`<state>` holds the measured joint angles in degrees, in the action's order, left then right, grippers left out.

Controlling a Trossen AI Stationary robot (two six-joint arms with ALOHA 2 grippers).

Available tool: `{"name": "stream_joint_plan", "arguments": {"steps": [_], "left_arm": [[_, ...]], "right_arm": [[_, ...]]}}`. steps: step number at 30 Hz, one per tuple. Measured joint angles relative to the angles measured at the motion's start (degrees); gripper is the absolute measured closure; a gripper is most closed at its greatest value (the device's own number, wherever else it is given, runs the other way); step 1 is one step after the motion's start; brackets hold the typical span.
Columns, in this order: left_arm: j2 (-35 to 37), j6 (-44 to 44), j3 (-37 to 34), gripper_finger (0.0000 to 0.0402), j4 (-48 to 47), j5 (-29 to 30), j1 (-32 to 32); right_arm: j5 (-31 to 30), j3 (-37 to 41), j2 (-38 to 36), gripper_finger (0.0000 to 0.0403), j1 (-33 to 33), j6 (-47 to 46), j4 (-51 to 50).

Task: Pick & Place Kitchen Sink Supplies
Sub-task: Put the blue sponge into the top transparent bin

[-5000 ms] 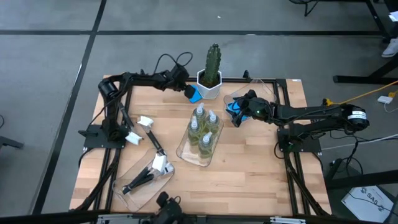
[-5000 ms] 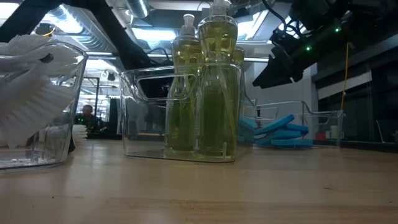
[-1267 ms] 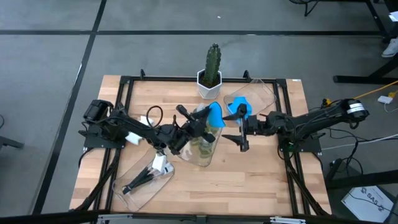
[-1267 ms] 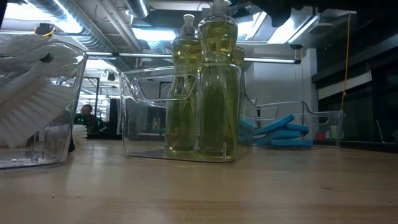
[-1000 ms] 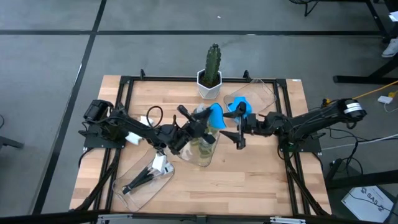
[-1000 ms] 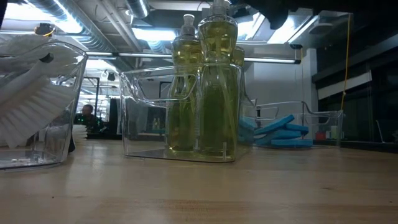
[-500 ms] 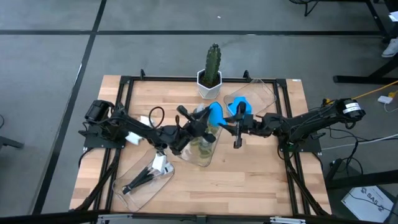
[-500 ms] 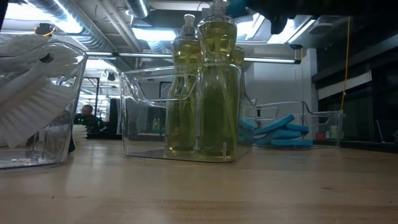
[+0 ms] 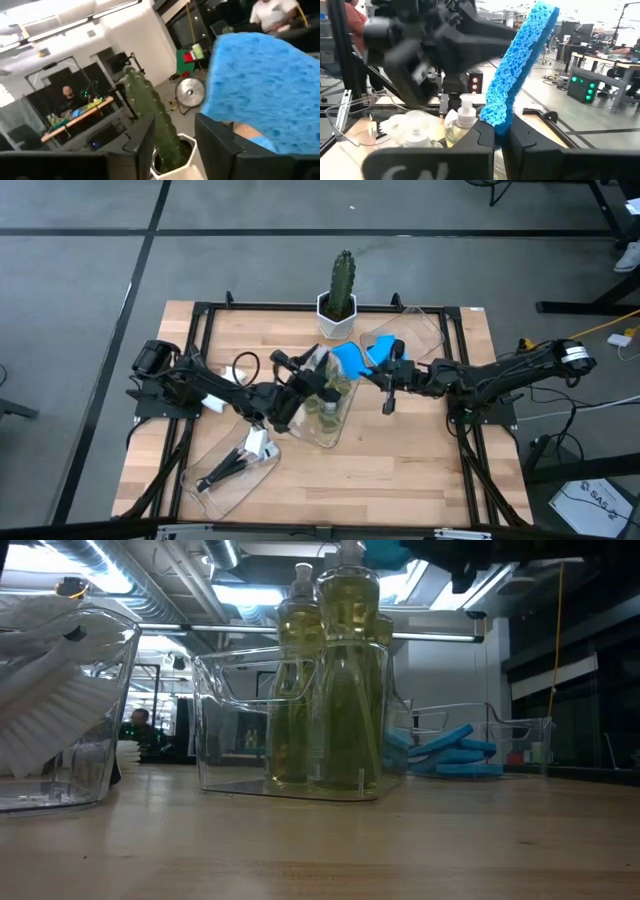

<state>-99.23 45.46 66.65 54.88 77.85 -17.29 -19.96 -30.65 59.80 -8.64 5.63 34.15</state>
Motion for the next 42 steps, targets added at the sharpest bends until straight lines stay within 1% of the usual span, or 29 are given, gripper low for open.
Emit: {"name": "stream_joint_plan", "arguments": {"steps": [3, 7, 9, 11, 15, 20, 24, 27, 29, 31, 34, 36, 39, 40, 42], "left_arm": [[1.66, -0.79, 0.00, 0.0257, 0.59, -0.04, -0.88], [3.60, -3.40, 0.00, 0.0258, 0.37, -5.75, -2.10], [4.98, -3.11, 0.00, 0.0264, 0.64, -6.67, -2.45], [6.12, -1.94, 0.00, 0.0270, 0.62, -5.43, -2.57], [7.54, 1.90, -0.02, 0.0280, 0.45, -0.18, -2.47], [10.87, 4.67, -2.79, 0.0297, 0.39, -1.11, -1.63], [15.11, 2.10, -7.17, 0.0321, 0.47, -1.99, 0.39], [18.70, -2.73, -12.13, 0.0346, -1.71, -4.05, 1.40], [21.39, -7.60, -15.46, 0.0367, -4.46, -5.66, 2.26], [23.83, -13.81, -18.34, 0.0390, -8.23, -7.23, 3.23], [26.76, -25.07, -21.25, 0.0397, -16.68, -10.92, 4.77], [28.36, -33.54, -22.09, 0.0399, -24.08, -15.93, 6.01], [29.47, -46.03, -22.18, 0.0400, -35.19, -26.47, 9.01], [29.45, -49.62, -22.18, 0.0399, -37.85, -29.87, 10.13], [29.45, -55.05, -22.18, 0.0399, -42.34, -34.79, 12.37]], "right_arm": [[-2.66, 0.00, -2.65, 0.0390, 0.00, -0.28, -4.06], [-6.54, 0.00, -5.75, 0.0387, 0.00, -0.85, -9.52], [-8.53, 0.00, -7.45, 0.0389, 0.00, -1.35, -12.42], [-11.30, 0.00, -9.39, 0.0390, 0.00, -2.81, -15.87], [-17.19, 0.00, -13.91, 0.0391, 0.00, -6.32, -24.41], [-24.22, 0.00, -19.21, 0.0391, 0.00, -10.59, -34.35], [-28.91, 0.00, -21.69, 0.0391, 0.70, -13.25, -40.46], [-31.21, 0.00, -22.37, 0.0392, 2.57, -14.92, -44.44], [-32.34, 0.00, -22.41, 0.0392, 4.36, -16.28, -47.35], [-32.83, 0.00, -22.35, 0.0392, 6.58, -18.05, -50.31], [-32.84, 0.00, -22.35, 0.0392, 10.54, -21.16, -54.93], [-32.18, 0.00, -22.35, 0.0392, 13.20, -23.21, -57.93], [-28.67, 0.00, -22.35, 0.0391, 17.15, -25.81, -60.69], [-27.32, 0.00, -22.35, 0.0389, 18.31, -26.33, -60.99], [-25.11, 0.00, -22.05, 0.0381, 20.32, -26.86, -61.08]]}}
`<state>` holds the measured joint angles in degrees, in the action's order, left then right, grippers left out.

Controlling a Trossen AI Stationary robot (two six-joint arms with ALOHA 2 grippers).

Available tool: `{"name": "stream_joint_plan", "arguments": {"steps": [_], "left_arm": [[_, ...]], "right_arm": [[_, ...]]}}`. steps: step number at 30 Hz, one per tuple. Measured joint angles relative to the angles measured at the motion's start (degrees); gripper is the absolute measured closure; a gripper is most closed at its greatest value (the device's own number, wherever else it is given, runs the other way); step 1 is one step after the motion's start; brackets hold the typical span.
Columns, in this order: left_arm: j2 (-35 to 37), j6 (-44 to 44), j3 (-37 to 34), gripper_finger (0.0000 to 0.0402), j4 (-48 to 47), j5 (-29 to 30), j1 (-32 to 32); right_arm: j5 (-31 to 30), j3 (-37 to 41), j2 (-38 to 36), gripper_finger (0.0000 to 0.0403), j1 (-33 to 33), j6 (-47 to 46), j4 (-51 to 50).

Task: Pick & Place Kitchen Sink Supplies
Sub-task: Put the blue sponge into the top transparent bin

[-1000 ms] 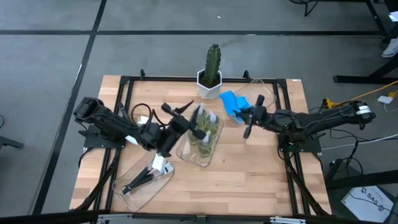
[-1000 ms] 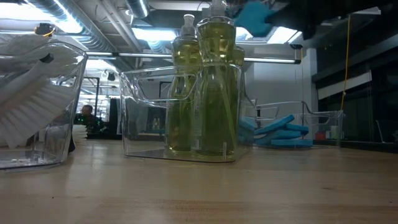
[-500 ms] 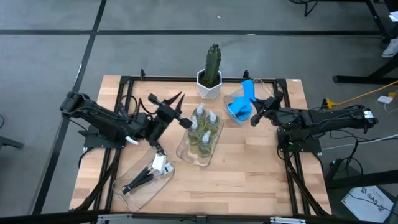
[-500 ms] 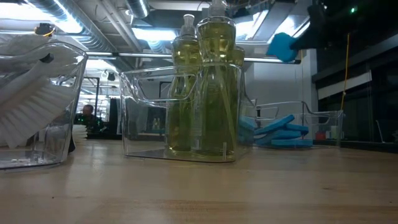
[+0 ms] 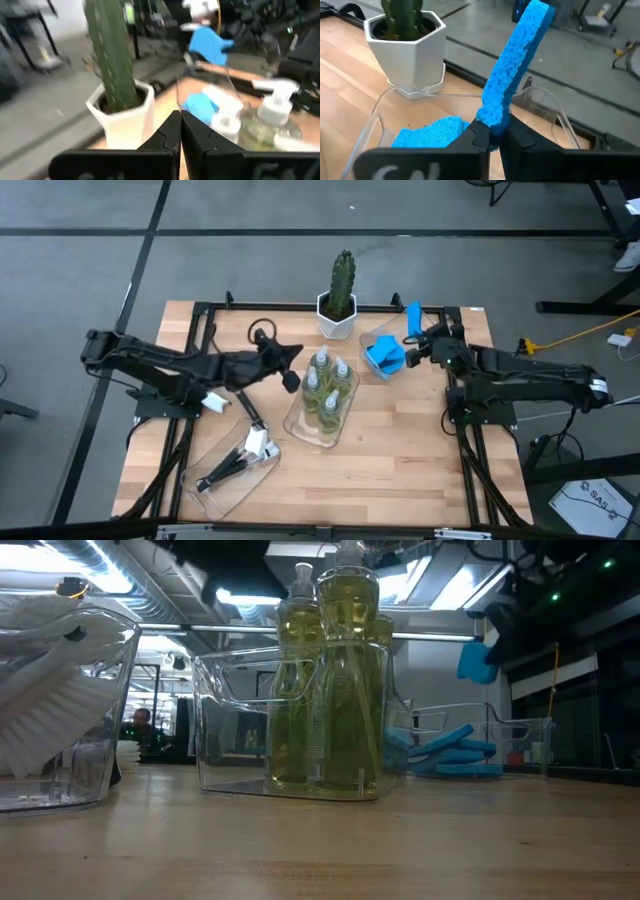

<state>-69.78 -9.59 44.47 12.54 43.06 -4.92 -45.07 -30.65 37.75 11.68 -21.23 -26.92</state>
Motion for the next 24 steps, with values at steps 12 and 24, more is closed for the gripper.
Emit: {"name": "stream_joint_plan", "arguments": {"steps": [12, 24], "left_arm": [[-0.02, -8.30, 0.00, 0.0399, -6.12, -15.76, 5.79], [-0.04, -8.32, 0.00, 0.0400, -6.42, -15.78, 5.31]], "right_arm": [[14.69, 0.00, 10.05, 0.0390, 5.94, 1.62, 6.85], [38.44, 0.00, 15.14, 0.0350, 12.71, 3.60, 9.02]]}}
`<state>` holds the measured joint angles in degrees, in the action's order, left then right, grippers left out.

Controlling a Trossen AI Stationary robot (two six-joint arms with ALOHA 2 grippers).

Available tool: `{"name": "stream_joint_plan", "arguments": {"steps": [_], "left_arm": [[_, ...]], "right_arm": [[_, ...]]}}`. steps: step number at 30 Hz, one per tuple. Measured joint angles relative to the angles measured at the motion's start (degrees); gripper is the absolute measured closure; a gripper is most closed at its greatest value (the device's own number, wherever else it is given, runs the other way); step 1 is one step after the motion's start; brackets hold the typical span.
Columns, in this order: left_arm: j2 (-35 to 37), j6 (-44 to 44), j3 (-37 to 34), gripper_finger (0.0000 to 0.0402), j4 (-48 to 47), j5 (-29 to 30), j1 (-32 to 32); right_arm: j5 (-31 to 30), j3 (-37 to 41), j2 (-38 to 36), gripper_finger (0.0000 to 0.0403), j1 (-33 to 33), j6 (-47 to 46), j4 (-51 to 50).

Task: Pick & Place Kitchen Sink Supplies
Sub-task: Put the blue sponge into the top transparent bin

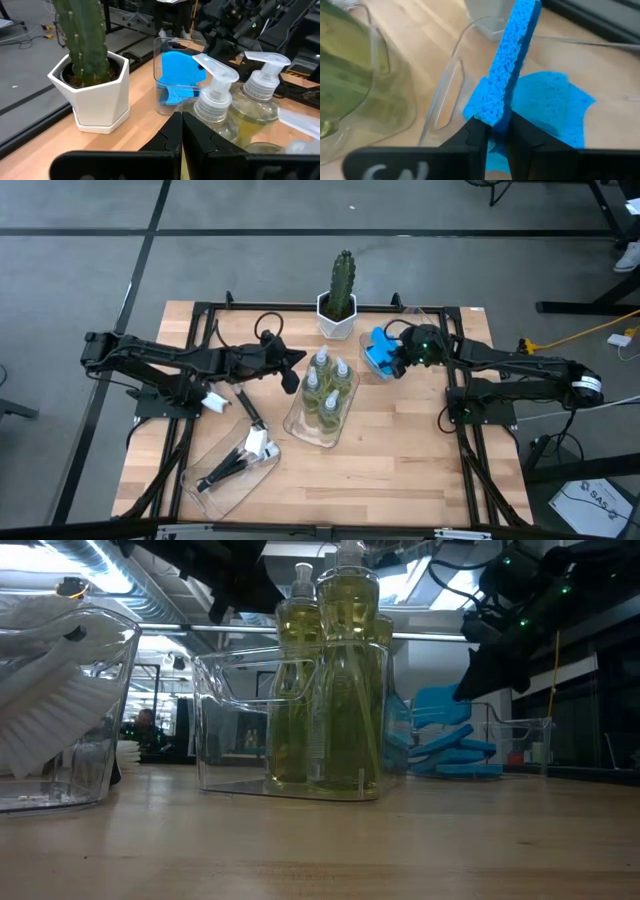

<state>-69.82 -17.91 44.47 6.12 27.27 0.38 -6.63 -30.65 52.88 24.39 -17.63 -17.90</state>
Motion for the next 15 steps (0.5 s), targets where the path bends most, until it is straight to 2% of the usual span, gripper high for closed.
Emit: {"name": "stream_joint_plan", "arguments": {"steps": [4, 9, 15], "left_arm": [[-0.02, 0.00, 0.00, 0.0398, -0.38, 0.00, 0.00], [-0.02, 0.00, 0.00, 0.0400, -0.95, 0.04, 0.00], [-0.02, -0.82, 0.00, 0.0398, -2.02, 0.07, 0.00]], "right_arm": [[1.07, 0.00, 0.00, 0.0348, 0.18, 0.04, -0.19], [-3.99, 0.00, -0.01, 0.0335, 0.16, 1.24, -0.17], [-3.76, 0.00, -0.02, 0.0273, 0.15, 1.57, 0.19]]}}
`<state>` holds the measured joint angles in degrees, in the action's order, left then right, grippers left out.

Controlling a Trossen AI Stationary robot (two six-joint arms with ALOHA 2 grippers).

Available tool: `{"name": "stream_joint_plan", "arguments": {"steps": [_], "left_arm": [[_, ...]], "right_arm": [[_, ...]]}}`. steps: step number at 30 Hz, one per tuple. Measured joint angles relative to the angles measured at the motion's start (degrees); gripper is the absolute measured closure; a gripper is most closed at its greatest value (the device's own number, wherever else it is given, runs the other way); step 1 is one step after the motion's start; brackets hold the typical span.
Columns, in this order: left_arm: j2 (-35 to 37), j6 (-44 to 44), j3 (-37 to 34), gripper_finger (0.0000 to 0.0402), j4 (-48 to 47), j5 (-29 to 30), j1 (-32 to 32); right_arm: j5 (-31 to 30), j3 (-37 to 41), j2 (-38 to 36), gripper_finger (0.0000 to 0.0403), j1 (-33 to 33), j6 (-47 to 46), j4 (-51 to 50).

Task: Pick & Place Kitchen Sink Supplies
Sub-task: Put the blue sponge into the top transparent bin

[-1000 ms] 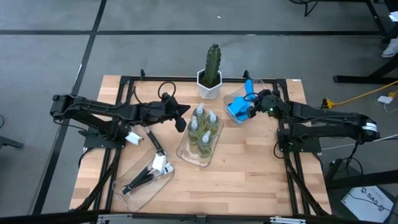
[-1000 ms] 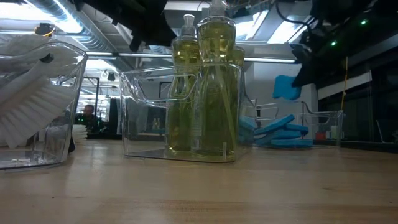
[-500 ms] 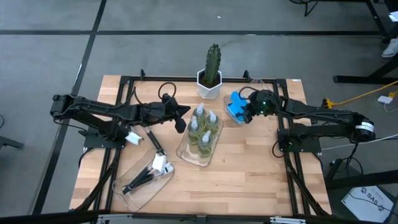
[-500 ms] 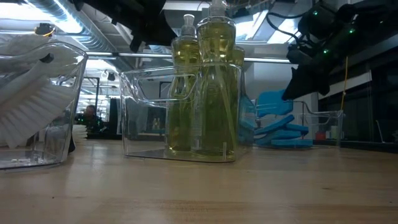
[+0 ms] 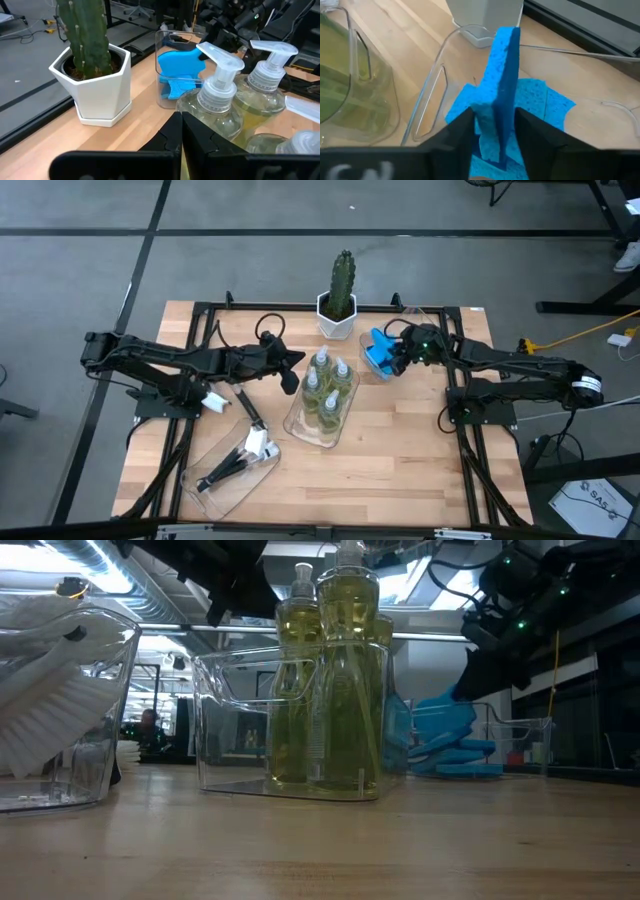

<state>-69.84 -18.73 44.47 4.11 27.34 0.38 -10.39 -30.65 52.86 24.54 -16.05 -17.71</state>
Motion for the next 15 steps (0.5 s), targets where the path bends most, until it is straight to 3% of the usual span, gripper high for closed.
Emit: {"name": "stream_joint_plan", "arguments": {"steps": [9, 15], "left_arm": [[-0.02, -0.05, 0.00, 0.0397, -0.14, 0.01, 0.00], [-0.02, -0.10, 0.00, 0.0398, -0.14, 0.01, 0.00]], "right_arm": [[0.08, 0.00, 0.00, 0.0144, 0.02, 0.00, 1.20], [6.01, 0.00, 0.00, 0.0106, -0.03, 0.00, 2.05]]}}
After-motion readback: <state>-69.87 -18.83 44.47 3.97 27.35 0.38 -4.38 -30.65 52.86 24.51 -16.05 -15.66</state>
